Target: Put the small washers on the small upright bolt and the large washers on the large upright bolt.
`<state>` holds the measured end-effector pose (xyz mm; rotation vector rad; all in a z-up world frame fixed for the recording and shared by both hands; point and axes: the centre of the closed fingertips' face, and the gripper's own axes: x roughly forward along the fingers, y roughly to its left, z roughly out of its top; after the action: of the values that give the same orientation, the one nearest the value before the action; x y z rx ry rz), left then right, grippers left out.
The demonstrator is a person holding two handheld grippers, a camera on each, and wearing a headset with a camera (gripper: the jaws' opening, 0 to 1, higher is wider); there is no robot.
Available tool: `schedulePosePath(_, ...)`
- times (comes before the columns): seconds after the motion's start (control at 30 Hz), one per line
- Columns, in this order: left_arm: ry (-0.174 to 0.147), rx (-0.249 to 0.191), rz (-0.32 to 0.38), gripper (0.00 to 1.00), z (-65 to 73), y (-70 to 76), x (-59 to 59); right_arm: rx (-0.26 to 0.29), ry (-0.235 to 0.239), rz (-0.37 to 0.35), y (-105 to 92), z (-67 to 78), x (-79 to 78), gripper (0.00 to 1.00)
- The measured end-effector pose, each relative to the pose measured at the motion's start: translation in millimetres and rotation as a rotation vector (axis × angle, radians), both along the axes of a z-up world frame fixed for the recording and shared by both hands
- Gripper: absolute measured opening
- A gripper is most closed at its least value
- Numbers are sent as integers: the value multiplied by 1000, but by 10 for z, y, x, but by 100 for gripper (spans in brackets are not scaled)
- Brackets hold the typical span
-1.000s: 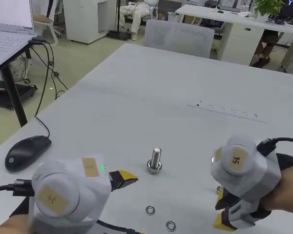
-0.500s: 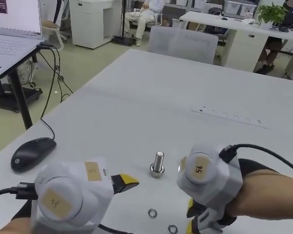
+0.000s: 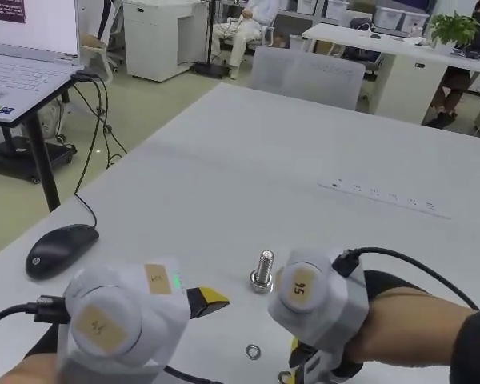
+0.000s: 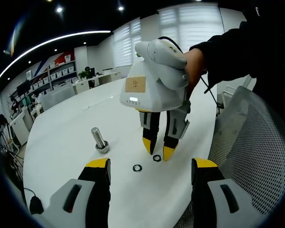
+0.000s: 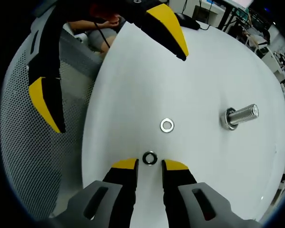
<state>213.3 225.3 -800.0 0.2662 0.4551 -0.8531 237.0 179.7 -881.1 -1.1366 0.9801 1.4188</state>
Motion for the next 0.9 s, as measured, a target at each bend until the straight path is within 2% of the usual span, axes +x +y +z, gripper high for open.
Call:
schedulePosePath(0.27, 0, -6, -1, 68, 5, -7, 0, -10, -12, 8, 12, 6, 9, 20)
schedulePosePath(0.63, -1, -10, -3, 68, 9, -8, 1, 3, -6, 1, 38, 5, -22, 20)
schedulePosePath(0.9, -2, -15, 0, 68, 16, -8, -1, -3, -20, 10, 42, 3, -3, 15)
